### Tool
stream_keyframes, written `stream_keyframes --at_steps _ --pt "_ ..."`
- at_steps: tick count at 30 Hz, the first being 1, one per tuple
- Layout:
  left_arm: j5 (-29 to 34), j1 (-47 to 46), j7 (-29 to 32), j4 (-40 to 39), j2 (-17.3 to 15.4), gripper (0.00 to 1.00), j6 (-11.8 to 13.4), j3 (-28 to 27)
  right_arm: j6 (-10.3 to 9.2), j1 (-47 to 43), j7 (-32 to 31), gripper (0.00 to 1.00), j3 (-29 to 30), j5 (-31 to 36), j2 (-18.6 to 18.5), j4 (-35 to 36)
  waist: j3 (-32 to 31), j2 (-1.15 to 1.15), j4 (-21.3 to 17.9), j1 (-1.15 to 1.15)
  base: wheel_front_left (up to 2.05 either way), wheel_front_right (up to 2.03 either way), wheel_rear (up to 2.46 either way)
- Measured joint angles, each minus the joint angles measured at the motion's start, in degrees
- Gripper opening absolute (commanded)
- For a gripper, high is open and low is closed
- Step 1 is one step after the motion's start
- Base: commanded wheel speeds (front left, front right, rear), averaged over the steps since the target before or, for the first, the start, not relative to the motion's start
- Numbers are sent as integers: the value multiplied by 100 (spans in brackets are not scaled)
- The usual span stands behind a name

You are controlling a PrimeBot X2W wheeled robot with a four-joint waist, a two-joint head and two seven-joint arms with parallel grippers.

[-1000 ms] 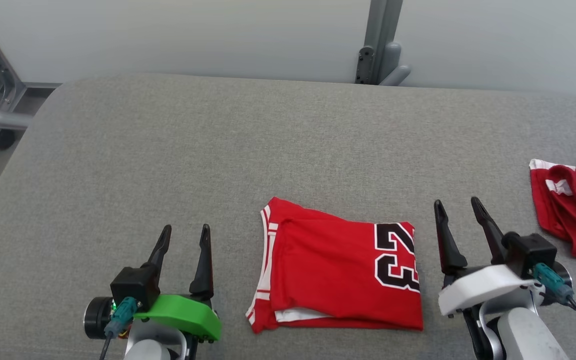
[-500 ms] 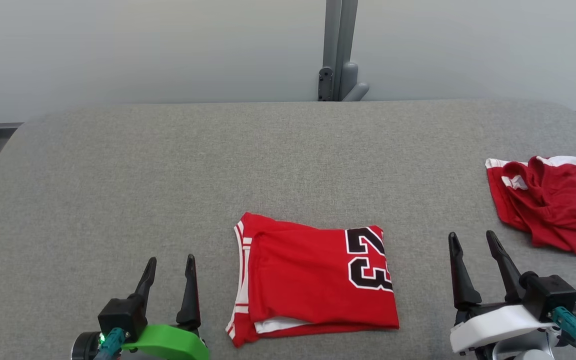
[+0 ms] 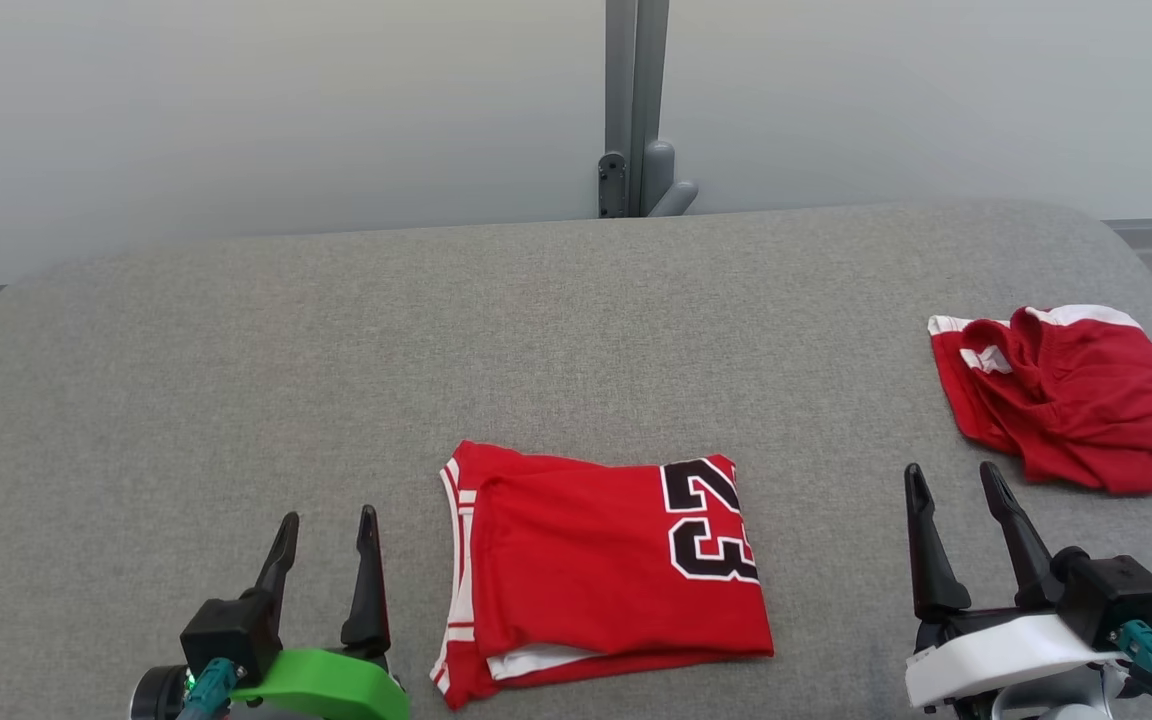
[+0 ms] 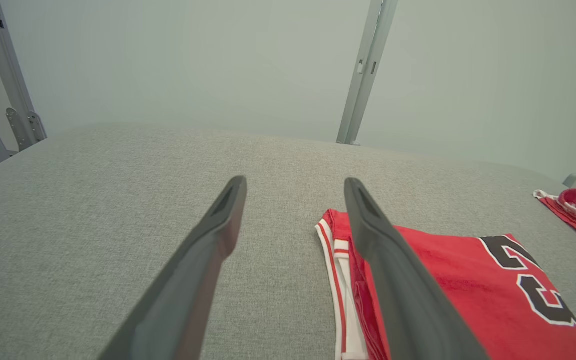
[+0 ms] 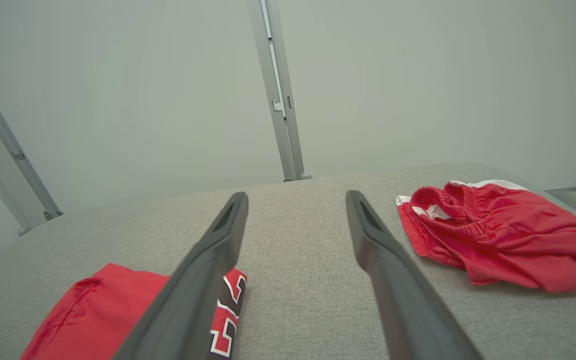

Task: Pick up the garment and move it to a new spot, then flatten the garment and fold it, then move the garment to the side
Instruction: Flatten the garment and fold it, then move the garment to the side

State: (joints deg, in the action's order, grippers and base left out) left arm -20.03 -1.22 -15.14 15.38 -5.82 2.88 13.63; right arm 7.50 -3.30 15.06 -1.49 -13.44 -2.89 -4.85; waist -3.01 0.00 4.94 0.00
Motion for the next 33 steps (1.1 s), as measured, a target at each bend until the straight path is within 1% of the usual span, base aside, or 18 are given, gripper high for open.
stream_keyframes --at_steps 7,16,19,23,25,28,33 --pt "89 -1 0 -31 36 100 7 -120 0 2 0 100 -43 -31 0 -2 31 0 -77 0 0 0 0" --pt "160 -2 0 -5 73 100 -35 -193 0 25 0 100 -76 -38 0 -45 53 0 -39 0 0 0 0" --pt "193 -3 0 0 88 100 -38 -209 0 34 -47 100 -147 -105 0 -192 61 0 -18 0 0 0 0" --pt "202 -6 0 12 108 100 -45 -231 0 235 -504 100 -299 -105 0 -486 96 0 19 0 0 0 0" --pt "221 -15 0 13 118 100 -47 -237 0 390 -938 100 -448 -186 -40 -726 122 0 56 0 0 0 0" --pt "260 -34 0 18 124 100 -35 -286 0 627 -1404 100 -644 -445 -180 -1038 168 0 140 0 0 0 0" --pt "296 -74 0 -5 133 100 -29 -393 0 1083 -1850 100 -900 -879 -481 -1568 263 0 351 0 0 0 0"
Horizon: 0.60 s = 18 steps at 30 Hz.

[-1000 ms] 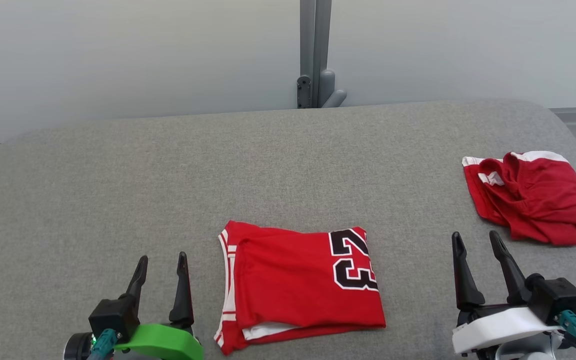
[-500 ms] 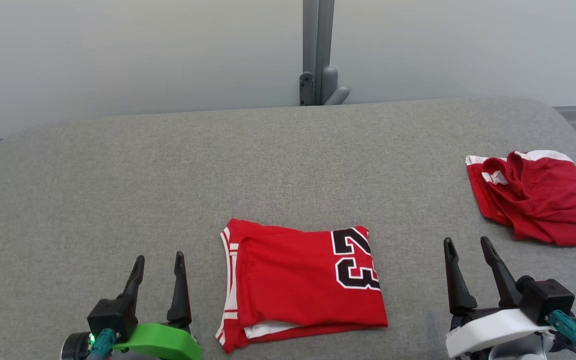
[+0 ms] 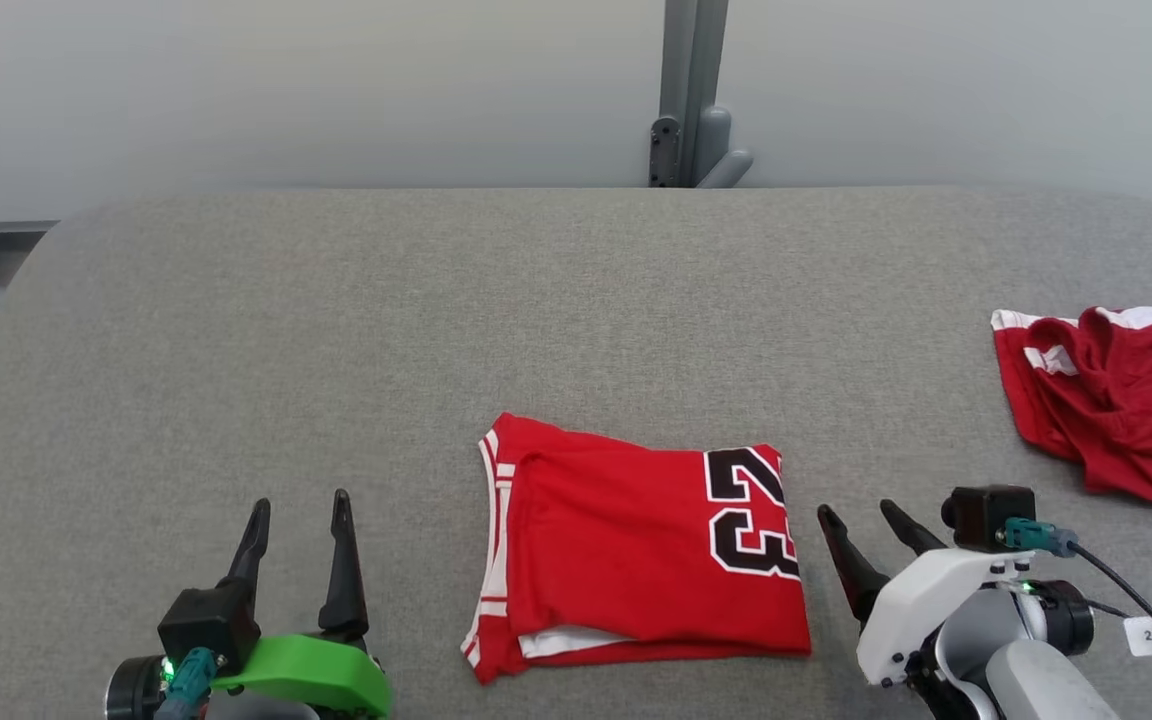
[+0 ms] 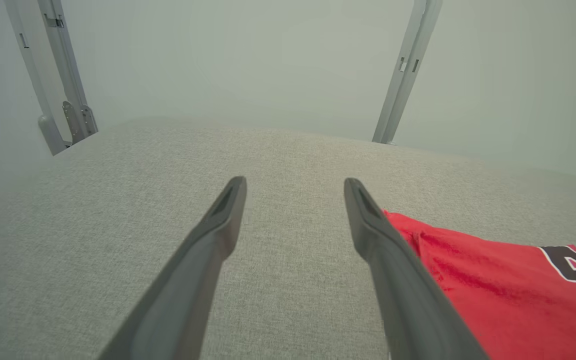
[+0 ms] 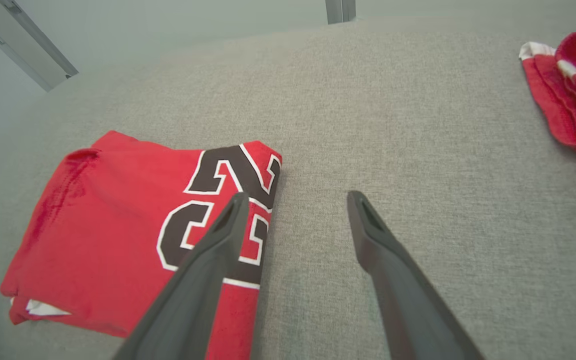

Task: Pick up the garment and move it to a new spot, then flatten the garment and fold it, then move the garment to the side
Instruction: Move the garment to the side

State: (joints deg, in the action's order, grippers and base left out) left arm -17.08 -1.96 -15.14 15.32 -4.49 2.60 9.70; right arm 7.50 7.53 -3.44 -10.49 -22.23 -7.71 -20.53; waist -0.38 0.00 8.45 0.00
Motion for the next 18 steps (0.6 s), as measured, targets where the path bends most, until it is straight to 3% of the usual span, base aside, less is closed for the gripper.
stream_keyframes --at_steps 11,18 --pt "58 -164 0 -21 62 100 -58 -100 -1 833 -566 100 -611 -1386 -404 -1018 401 0 468 0 0 0 0" --pt "124 -216 0 -11 104 100 -85 -165 0 1112 -905 100 -1082 -2171 -605 -1300 601 0 707 0 0 0 0"
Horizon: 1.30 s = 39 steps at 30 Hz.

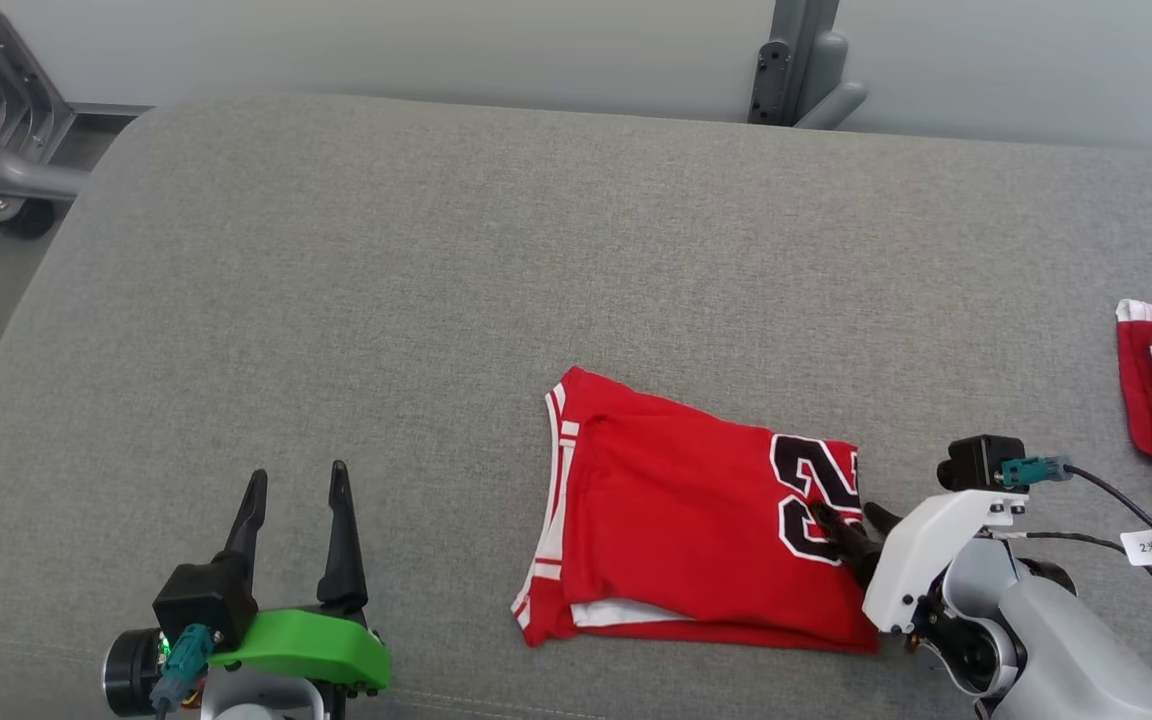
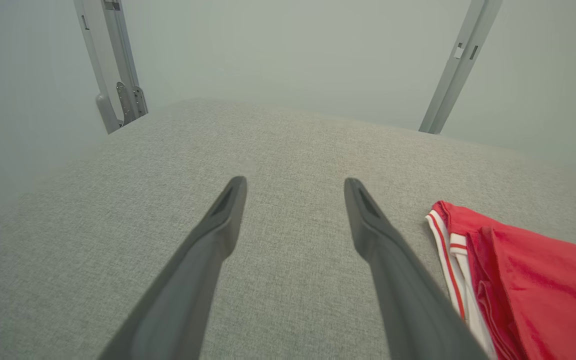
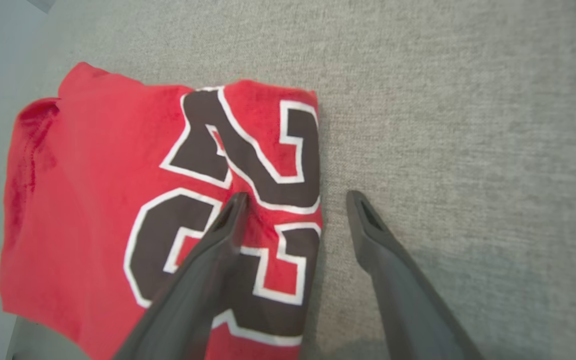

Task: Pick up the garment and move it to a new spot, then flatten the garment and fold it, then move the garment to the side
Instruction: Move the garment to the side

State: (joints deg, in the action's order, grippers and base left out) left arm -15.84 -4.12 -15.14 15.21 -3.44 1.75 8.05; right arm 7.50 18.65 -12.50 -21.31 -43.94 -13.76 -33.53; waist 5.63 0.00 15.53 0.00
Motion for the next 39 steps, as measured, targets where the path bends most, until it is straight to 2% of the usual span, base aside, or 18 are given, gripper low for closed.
stream_keyframes --at_steps 1,2,3,4,5,13,24,39 --pt "3 0 0 1 5 100 -3 -4 0 30 -7 100 -53 -105 -13 -8 17 0 20 0 0 0 0" --pt "15 -1 0 1 9 100 -5 -12 0 60 -7 55 -115 -159 -42 -12 29 0 35 0 0 0 0" --pt "26 -1 0 2 12 100 -5 -24 -1 86 13 36 -186 -191 -68 -10 38 0 43 0 0 0 0" --pt "31 -1 0 3 15 100 -5 -34 0 104 53 24 -248 -226 -93 -21 41 0 42 0 0 0 0" --pt "33 -1 0 2 19 100 -5 -43 0 120 82 0 -319 -256 -116 -27 39 1 34 0 0 0 0" --pt "77 0 -1 -42 36 100 -46 -54 4 364 453 0 -706 -335 -397 -20 36 1 -201 0 0 0 0" --pt "133 -90 -2 -105 49 100 -107 73 3 693 578 0 -776 -216 -945 -3 70 0 -925 0 0 0 0" --pt "264 -394 -3 -18 59 100 -178 249 3 1026 566 0 -543 -26 -1237 152 290 0 -2407 0 0 0 0"
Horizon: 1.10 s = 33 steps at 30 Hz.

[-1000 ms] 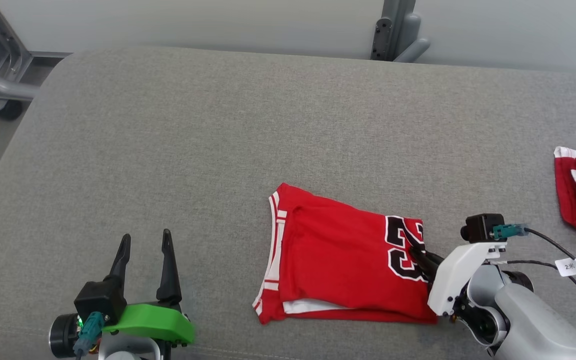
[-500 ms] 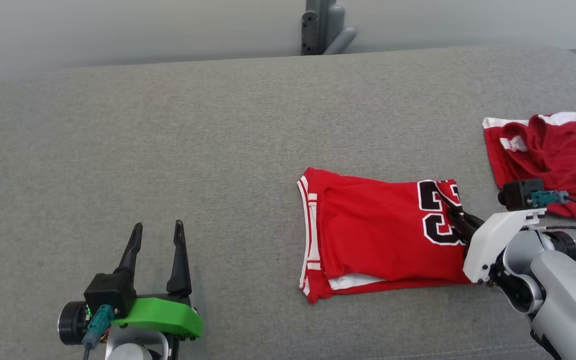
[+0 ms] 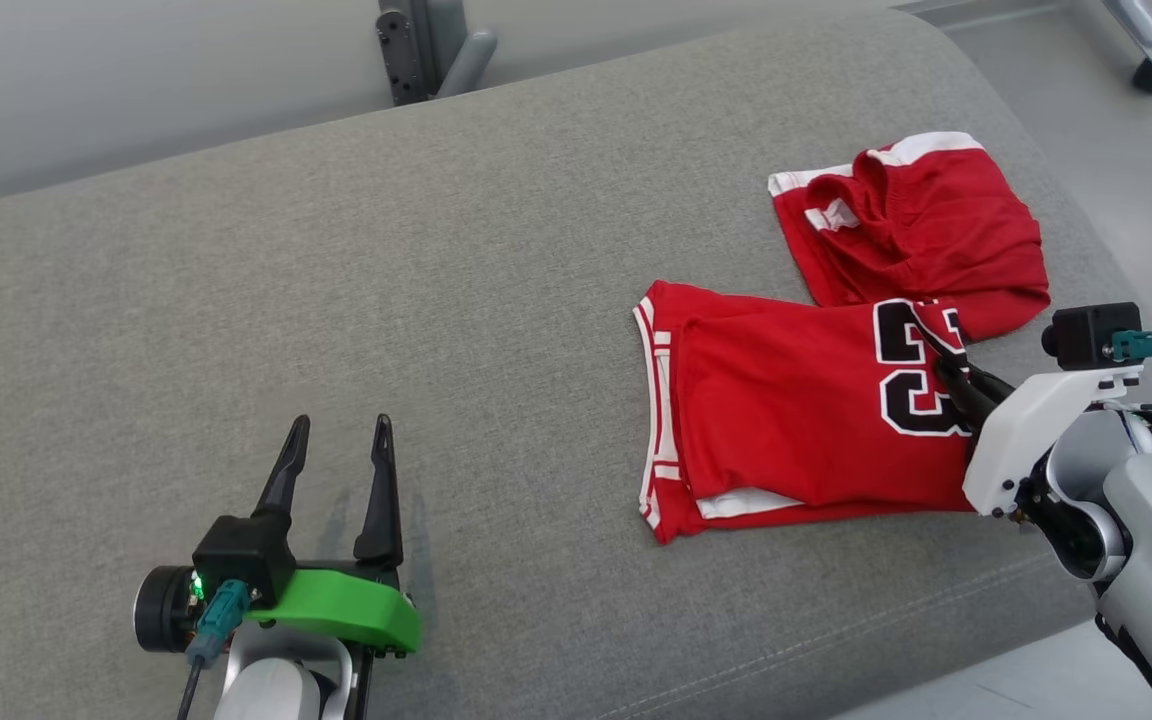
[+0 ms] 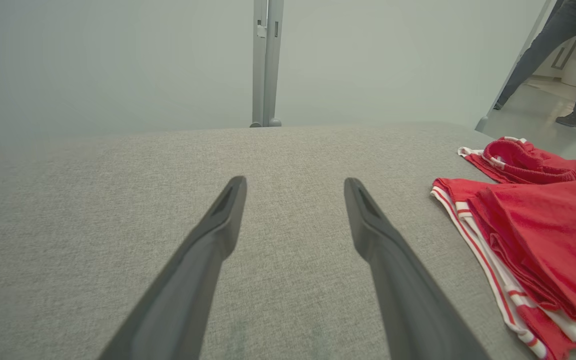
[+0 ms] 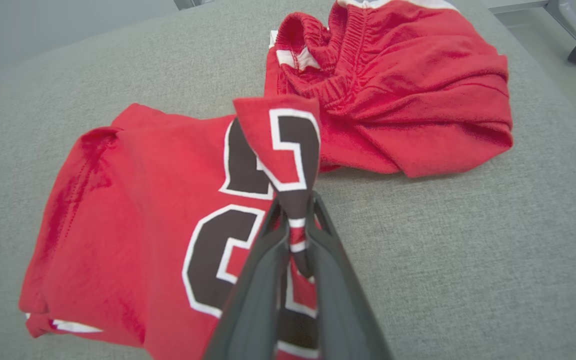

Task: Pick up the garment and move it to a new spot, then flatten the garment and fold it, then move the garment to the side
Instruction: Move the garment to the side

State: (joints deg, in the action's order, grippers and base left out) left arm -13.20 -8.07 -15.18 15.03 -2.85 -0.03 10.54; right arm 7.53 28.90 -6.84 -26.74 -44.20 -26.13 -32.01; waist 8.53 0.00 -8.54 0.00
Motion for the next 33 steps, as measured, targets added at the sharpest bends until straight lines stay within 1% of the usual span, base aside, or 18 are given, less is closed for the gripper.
stream_keyframes --at_steps 5,8,13,18,26,33 --pt "7 -29 0 64 1 100 -23 73 0 19 3 0 125 56 -29 18 76 0 -263 0 0 0 0" --pt "-35 -27 0 99 4 100 -19 98 -1 21 -33 0 154 138 -1 86 67 0 -227 0 0 0 0" --pt "-87 -4 1 79 4 100 18 126 -1 141 -64 0 294 294 0 114 -38 0 -31 0 0 0 0" --pt "-115 67 1 55 3 100 60 141 0 527 -235 0 513 535 -57 64 -169 0 244 0 0 0 0" --pt "-112 95 1 18 3 100 88 92 0 1210 -624 0 914 1010 -435 -310 -216 0 690 0 0 0 0" --pt "-24 16 1 -22 3 100 43 68 0 1556 -895 0 1257 1419 -794 -771 86 0 878 0 0 0 0"
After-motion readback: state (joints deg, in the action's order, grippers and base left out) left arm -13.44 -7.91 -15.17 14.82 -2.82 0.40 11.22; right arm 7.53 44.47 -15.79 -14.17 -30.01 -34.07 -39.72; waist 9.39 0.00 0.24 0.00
